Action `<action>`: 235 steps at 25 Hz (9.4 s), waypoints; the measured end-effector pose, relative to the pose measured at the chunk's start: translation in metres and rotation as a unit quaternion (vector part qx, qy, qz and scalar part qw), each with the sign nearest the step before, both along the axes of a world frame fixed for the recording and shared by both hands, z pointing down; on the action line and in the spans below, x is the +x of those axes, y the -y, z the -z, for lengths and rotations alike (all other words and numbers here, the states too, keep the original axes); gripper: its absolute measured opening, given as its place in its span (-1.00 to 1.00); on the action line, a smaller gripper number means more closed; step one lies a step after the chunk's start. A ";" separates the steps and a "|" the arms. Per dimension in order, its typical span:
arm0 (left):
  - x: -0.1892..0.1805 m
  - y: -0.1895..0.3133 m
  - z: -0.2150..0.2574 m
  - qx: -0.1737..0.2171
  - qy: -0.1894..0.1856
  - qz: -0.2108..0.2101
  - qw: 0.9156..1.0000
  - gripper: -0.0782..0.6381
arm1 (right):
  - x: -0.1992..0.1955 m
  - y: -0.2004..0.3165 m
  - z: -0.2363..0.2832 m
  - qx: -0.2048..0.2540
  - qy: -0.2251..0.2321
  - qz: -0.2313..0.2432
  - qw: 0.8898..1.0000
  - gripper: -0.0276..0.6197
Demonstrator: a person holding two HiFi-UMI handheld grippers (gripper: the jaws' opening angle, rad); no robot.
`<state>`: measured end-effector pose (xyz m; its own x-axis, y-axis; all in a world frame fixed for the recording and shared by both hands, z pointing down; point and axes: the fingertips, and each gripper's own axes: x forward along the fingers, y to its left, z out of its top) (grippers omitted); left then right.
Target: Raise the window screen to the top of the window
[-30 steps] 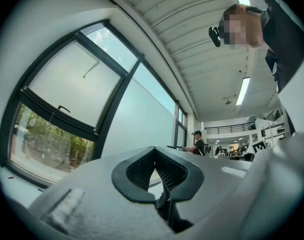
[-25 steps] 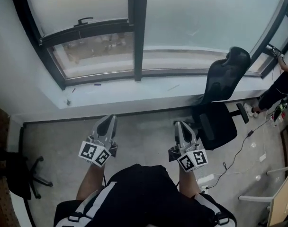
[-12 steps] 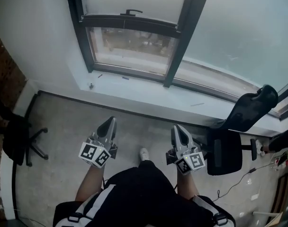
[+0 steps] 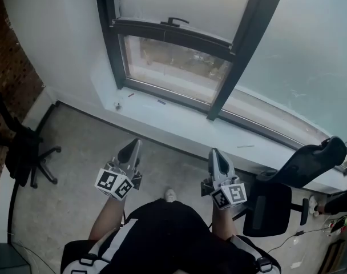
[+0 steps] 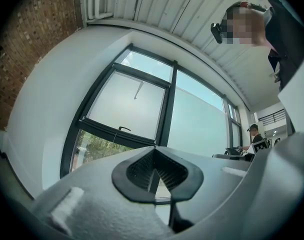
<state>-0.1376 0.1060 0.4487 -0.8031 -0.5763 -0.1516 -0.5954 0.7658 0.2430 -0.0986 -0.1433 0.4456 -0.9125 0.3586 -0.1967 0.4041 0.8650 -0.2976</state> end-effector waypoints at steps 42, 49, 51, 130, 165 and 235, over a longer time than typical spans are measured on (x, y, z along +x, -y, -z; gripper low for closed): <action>-0.287 -0.089 -0.005 -0.013 0.013 0.026 0.999 -0.77 | -0.303 -0.067 -0.034 -0.003 -0.034 -0.002 0.999 -0.90; -0.345 -0.131 0.001 -0.014 0.020 -0.001 1.000 -0.77 | -0.352 -0.116 -0.019 -0.005 -0.016 -0.024 1.000 -0.90; -0.357 -0.138 0.001 -0.012 0.022 -0.010 1.000 -0.77 | -0.363 -0.124 -0.018 0.004 -0.013 -0.033 0.999 -0.90; -0.632 0.050 -0.017 -0.652 0.261 -0.076 0.708 -0.59 | -0.612 -0.066 -0.050 0.754 -0.107 -0.111 0.638 -0.23; -0.634 0.054 -0.030 -0.685 0.216 -0.077 0.692 -0.55 | -0.612 -0.068 -0.051 0.764 -0.145 -0.100 0.621 -0.33; -0.644 0.057 0.258 -0.566 0.316 -0.002 0.761 -0.65 | -0.654 -0.172 -0.129 0.267 -0.236 -0.002 0.934 -0.73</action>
<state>-0.7813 0.0491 0.1907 -0.7730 -0.6282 0.0887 -0.3227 0.2691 -0.9074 -0.7526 0.0289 0.5744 -0.8540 0.2865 0.4342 0.3325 0.9426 0.0320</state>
